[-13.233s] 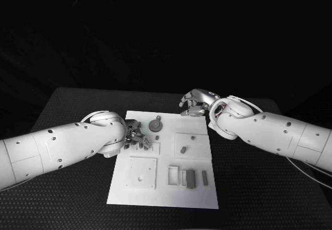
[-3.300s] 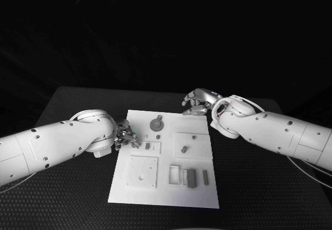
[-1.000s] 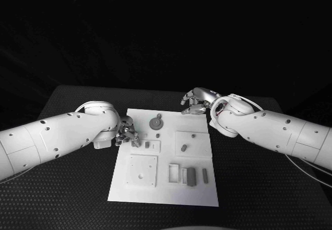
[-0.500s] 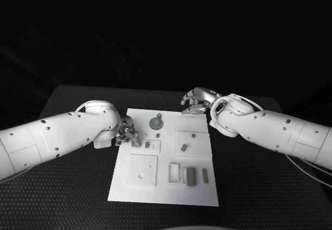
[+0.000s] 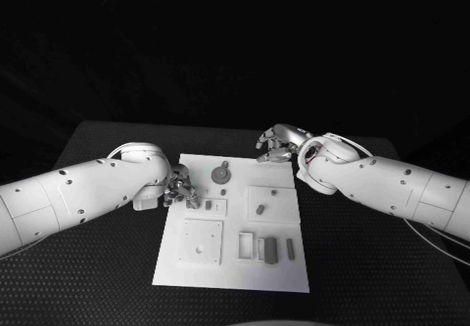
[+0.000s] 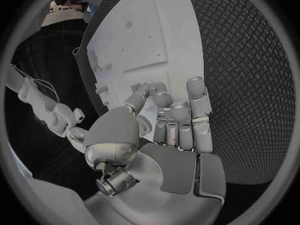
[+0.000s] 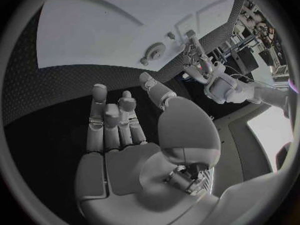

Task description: Assemble the parts on the task board

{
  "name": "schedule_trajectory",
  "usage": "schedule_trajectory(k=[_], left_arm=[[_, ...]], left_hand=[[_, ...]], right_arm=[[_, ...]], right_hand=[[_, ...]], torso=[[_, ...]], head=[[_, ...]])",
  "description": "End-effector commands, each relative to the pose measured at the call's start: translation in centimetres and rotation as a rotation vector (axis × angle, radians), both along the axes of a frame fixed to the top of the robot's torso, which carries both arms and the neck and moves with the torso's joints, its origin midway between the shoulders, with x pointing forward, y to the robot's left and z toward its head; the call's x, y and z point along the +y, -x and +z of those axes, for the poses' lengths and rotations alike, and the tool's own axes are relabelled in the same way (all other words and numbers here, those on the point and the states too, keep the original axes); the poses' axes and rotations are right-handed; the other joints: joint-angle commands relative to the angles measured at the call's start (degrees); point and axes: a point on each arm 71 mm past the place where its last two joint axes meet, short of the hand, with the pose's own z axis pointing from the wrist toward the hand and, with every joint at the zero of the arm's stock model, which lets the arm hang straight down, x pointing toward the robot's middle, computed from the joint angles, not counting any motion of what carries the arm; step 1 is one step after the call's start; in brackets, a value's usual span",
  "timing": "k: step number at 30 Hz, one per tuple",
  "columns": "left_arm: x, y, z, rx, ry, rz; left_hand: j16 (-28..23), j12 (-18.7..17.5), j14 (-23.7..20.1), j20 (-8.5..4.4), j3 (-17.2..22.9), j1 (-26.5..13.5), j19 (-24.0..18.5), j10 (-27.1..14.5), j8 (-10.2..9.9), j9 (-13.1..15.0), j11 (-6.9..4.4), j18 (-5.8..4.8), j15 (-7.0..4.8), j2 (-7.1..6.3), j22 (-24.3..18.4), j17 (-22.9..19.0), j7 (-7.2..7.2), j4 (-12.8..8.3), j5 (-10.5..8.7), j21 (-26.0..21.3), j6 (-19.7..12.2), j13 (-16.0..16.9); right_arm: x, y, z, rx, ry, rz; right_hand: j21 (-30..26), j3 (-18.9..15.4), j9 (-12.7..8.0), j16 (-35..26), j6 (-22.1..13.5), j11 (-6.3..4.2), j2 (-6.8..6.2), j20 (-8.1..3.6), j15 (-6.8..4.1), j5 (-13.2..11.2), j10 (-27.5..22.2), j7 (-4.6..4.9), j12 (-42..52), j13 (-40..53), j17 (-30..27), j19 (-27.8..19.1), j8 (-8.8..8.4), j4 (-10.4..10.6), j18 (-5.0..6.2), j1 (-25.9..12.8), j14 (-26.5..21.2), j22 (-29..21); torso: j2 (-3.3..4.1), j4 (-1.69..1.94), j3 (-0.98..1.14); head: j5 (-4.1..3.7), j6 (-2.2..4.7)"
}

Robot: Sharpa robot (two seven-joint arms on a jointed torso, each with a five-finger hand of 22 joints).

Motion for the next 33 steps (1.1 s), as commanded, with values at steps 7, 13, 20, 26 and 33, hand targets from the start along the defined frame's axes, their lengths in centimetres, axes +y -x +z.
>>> schedule_trajectory(k=[7,13,20,26,33], left_arm=[[0.29,0.14,-0.57,0.009,-0.03,-0.002],[0.33,0.1,-0.55,0.005,-0.029,0.002],[0.46,0.01,-0.5,-0.004,-0.025,0.011],[0.49,-0.06,-0.46,-0.01,-0.019,0.016],[0.4,-0.04,-0.47,-0.001,-0.005,0.022]], left_hand=[[0.01,0.26,-0.31,-0.18,-1.35,-1.75,-0.34,-0.19,0.12,-0.12,0.15,-0.27,-0.42,-1.86,0.95,-0.15,0.96,0.34,0.36,0.11,0.78,0.15],[0.02,0.26,-0.29,-0.23,-1.91,-2.62,-0.29,-0.23,0.19,-0.19,0.12,-0.24,-0.52,-2.25,0.89,-0.18,0.92,0.69,0.36,0.02,0.75,0.21],[0.02,0.26,-0.28,-0.28,-2.53,-4.01,-0.21,-0.25,0.29,-0.29,0.06,-0.21,-0.64,-2.59,0.84,-0.21,0.87,1.46,0.36,-0.1,0.73,0.29],[0.05,0.27,-0.27,-0.33,-3.13,-5.0,-0.19,-0.29,0.36,-0.36,0.01,-0.17,-0.74,-2.88,0.82,-0.22,0.83,1.86,0.36,-0.2,0.67,0.37],[0.06,0.27,-0.28,-0.36,-3.44,-5.35,-0.2,-0.31,0.4,-0.38,-0.01,-0.15,-0.78,-2.93,0.82,-0.22,0.8,1.89,0.37,-0.25,0.66,0.41]], right_arm=[[0.08,0.04,-0.05,0.005,0.005,0.011],[0.08,0.03,-0.06,0.005,0.005,0.01],[0.08,0.03,-0.06,0.004,0.005,0.01],[0.09,0.03,-0.06,0.004,0.005,0.011],[0.08,0.02,-0.07,0.005,0.005,0.01]], right_hand=[[-0.3,0.29,-0.08,-0.25,-0.05,0.1,-0.15,0.06,-0.25,-0.01,-0.19,0.31,0.09,-0.1,-0.07,-0.21,-0.23,0.14,1.19,-0.54,0.17,1.01],[-0.3,0.3,-0.09,-0.25,-0.05,0.1,-0.16,0.06,-0.25,-0.01,-0.2,0.32,0.09,-0.1,-0.08,-0.22,-0.23,0.12,1.2,-0.52,0.17,1.01],[-0.3,0.32,-0.09,-0.25,-0.06,0.11,-0.15,0.05,-0.24,-0.01,-0.21,0.32,0.09,-0.11,-0.08,-0.22,-0.23,0.1,1.19,-0.51,0.16,1.01],[-0.31,0.33,-0.09,-0.25,-0.07,0.11,-0.15,0.05,-0.24,-0.01,-0.21,0.32,0.09,-0.11,-0.08,-0.23,-0.23,0.09,1.2,-0.49,0.16,1.01],[-0.31,0.34,-0.09,-0.25,-0.07,0.11,-0.15,0.05,-0.24,-0.01,-0.22,0.32,0.09,-0.11,-0.08,-0.23,-0.23,0.07,1.2,-0.47,0.15,1.02]], torso=[[0.0,0.0,-0.02],[0.0,0.0,-0.03],[0.01,-0.01,-0.03],[0.01,-0.02,-0.02],[0.01,-0.01,-0.01]], head=[[0.0,-0.01],[-0.01,0.0],[-0.02,0.05],[-0.02,0.09],[-0.06,0.11]])
